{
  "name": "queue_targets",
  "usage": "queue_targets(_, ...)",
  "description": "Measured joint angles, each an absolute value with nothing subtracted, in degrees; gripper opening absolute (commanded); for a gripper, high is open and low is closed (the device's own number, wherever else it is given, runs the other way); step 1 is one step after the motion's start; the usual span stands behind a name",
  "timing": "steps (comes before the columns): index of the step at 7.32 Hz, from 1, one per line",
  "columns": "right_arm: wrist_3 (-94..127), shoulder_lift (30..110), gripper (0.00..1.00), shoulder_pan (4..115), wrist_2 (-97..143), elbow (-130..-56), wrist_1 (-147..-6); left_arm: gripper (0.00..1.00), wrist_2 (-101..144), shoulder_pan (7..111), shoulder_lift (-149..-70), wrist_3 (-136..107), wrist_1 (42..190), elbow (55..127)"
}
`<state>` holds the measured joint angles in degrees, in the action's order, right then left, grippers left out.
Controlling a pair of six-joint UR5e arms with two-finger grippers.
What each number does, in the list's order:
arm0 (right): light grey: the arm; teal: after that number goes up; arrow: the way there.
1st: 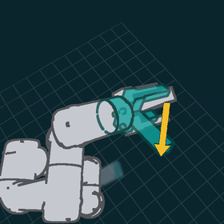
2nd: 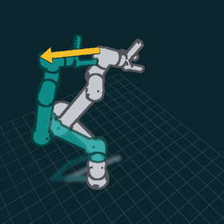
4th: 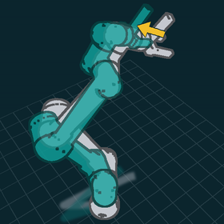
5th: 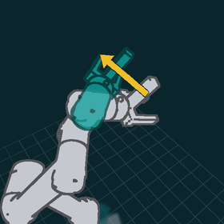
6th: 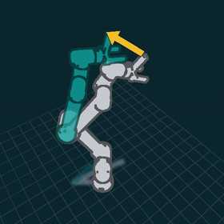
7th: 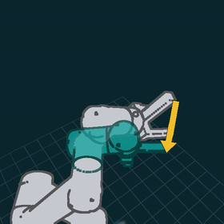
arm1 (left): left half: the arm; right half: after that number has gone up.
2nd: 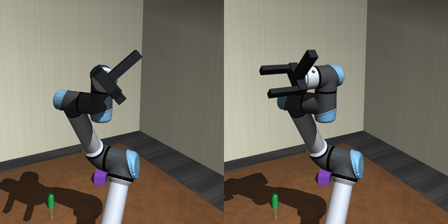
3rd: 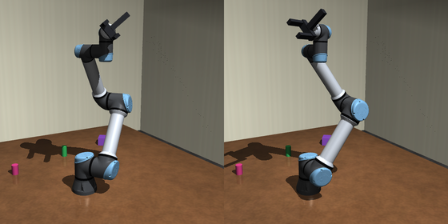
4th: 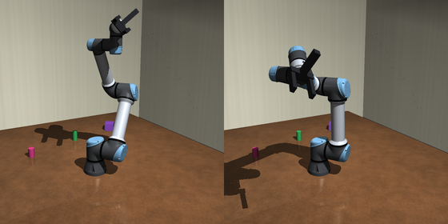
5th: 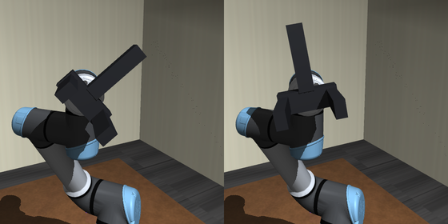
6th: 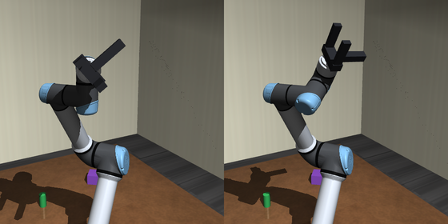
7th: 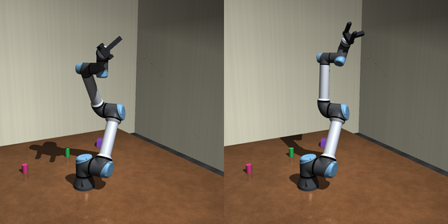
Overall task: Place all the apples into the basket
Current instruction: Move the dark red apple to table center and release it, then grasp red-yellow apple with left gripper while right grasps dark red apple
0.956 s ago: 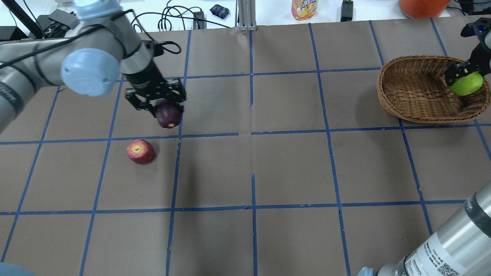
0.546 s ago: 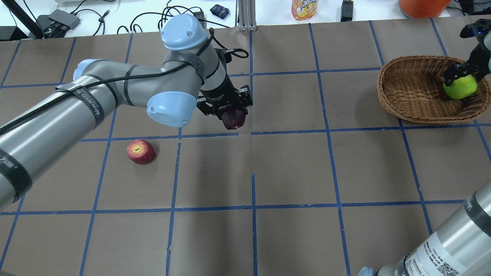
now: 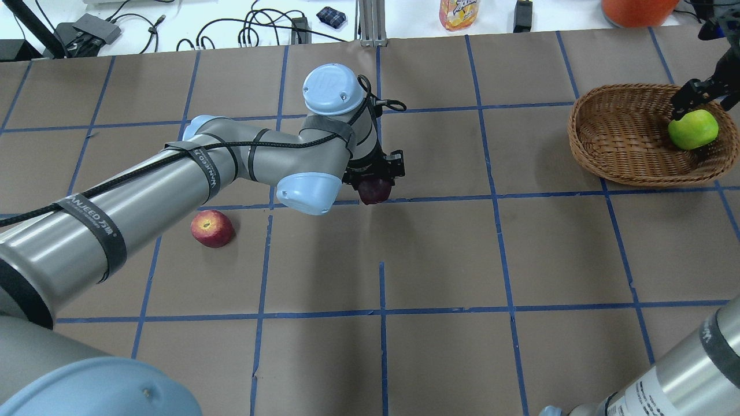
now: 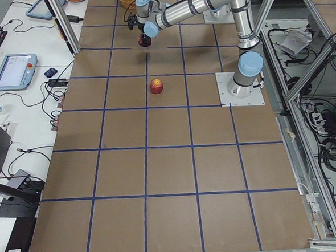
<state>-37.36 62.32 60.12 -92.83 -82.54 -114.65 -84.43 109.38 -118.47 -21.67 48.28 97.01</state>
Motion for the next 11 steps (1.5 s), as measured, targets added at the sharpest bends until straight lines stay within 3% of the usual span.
queue_targets(2, -33.5, 67.1, 1.0, 64.3, -91.8, -82.9, -106.5, 1.0, -83.6, 107.4, -117.4, -21.3, 48.9, 95.8)
queue_targets(7, -12.7, 73.7, 1.0, 80.9, -87.2, -83.2, -98.2, 1.0, -84.7, 83.3, -107.3, 1.7, 66.4, 94.6)
queue_targets(11, 3.6, 72.6, 1.0, 90.8, -84.5, -82.5, -104.2, 1.0, -91.2, 76.9, -103.6, 8.6, 59.6, 110.2)
